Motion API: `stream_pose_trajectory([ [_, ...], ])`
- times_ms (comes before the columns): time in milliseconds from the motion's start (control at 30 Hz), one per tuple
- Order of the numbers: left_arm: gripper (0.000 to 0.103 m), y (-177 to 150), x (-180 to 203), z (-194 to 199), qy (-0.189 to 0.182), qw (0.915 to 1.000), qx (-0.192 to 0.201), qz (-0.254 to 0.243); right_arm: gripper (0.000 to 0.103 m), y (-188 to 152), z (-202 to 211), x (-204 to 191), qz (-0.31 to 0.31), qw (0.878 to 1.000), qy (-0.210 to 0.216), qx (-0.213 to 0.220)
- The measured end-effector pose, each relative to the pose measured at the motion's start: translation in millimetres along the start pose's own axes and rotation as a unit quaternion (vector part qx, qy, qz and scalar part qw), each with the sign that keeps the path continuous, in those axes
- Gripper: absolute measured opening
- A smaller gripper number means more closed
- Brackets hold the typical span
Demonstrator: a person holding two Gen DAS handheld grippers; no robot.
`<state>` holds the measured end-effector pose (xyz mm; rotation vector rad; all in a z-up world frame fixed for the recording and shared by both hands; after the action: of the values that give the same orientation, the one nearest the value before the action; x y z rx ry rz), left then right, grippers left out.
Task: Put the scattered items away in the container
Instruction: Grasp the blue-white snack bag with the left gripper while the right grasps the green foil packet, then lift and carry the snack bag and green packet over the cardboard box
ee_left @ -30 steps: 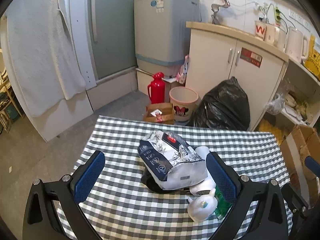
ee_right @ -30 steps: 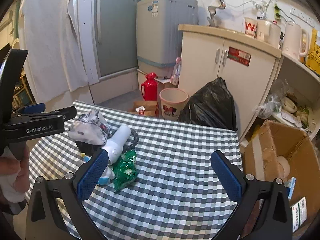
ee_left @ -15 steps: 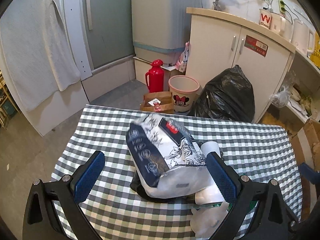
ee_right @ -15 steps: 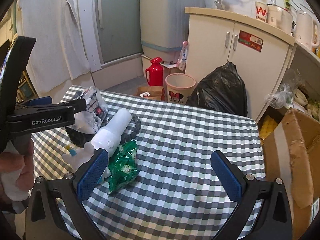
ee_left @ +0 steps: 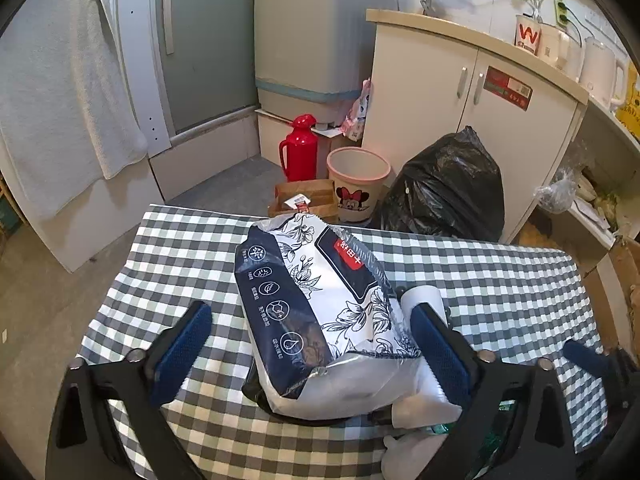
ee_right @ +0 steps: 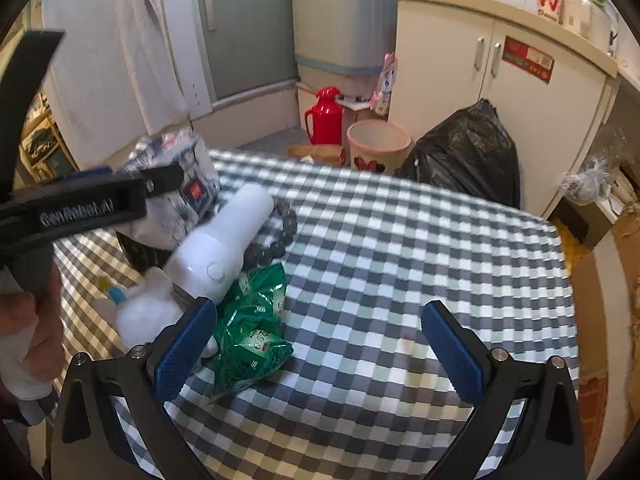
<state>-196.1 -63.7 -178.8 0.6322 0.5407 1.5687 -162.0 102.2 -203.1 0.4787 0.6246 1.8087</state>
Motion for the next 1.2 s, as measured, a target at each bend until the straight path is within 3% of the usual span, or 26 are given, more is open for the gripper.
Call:
stream_pose_trajectory([
  [100, 0.081, -2.3, -0.7, -3.2, 0.008, 1.0000, -0.004, -0.003, 0.103, -4.4, -10.3, -0.7, 0.000, 1.000, 0.004, -0.013],
  [167, 0.067, -3.4, -2.2, -5.6, 0.016, 0.9999, -0.005, -0.002, 0.103, -6.6, -15.0, -2.2, 0.000, 1.000, 0.007, -0.017],
  [367, 0.047, -2.8, -2.9, -1.3, 0.003, 1.0000, 0.004, -0.001, 0.103, -9.7, -23.3, -6.8, 0.007, 1.000, 0.012, -0.025],
  [500, 0.041, -3.4, -3.2, 1.4, -0.008, 1.0000, 0.005, 0.000, 0.102, -10.0, -24.7, -8.0, 0.010, 1.000, 0.015, -0.025],
  [633, 0.040, -3.6, -5.0, 4.0, -0.011, 0.9999, 0.007, 0.002, 0.092, -11.2, -24.5, -9.5, 0.011, 0.999, 0.020, -0.026],
  [800, 0.040, -1.1, -5.8, 11.2, -0.010, 0.9999, 0.013, 0.000, 0.058, -11.8, -21.0, -17.8, 0.015, 0.998, 0.044, -0.030],
  [833, 0.040, -0.4, -5.8, 13.6, -0.011, 0.9998, 0.015, 0.000, 0.043, -11.6, -19.5, -19.6, 0.015, 0.998, 0.050, -0.030],
  [867, 0.040, 0.4, -5.5, 16.3, -0.010, 0.9998, 0.017, -0.001, 0.039, -11.4, -17.0, -21.5, 0.015, 0.998, 0.053, -0.029],
  [1200, 0.040, 2.7, -3.1, 46.4, -0.003, 0.9993, 0.037, -0.002, 0.035, -15.0, 6.6, -16.7, 0.007, 0.999, 0.045, -0.022],
])
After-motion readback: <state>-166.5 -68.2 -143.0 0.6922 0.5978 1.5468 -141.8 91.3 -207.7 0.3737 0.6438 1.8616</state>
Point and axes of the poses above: each gripper's, at about its wrist camera, not at the fingertips, and z roughly against the way its jaws point, x to its right, y to its top, the point moved 6 cm from there along -z, roughly the way its jaws point, and after that the axes turned 3 degrees about -y, right-handed, at the moved point
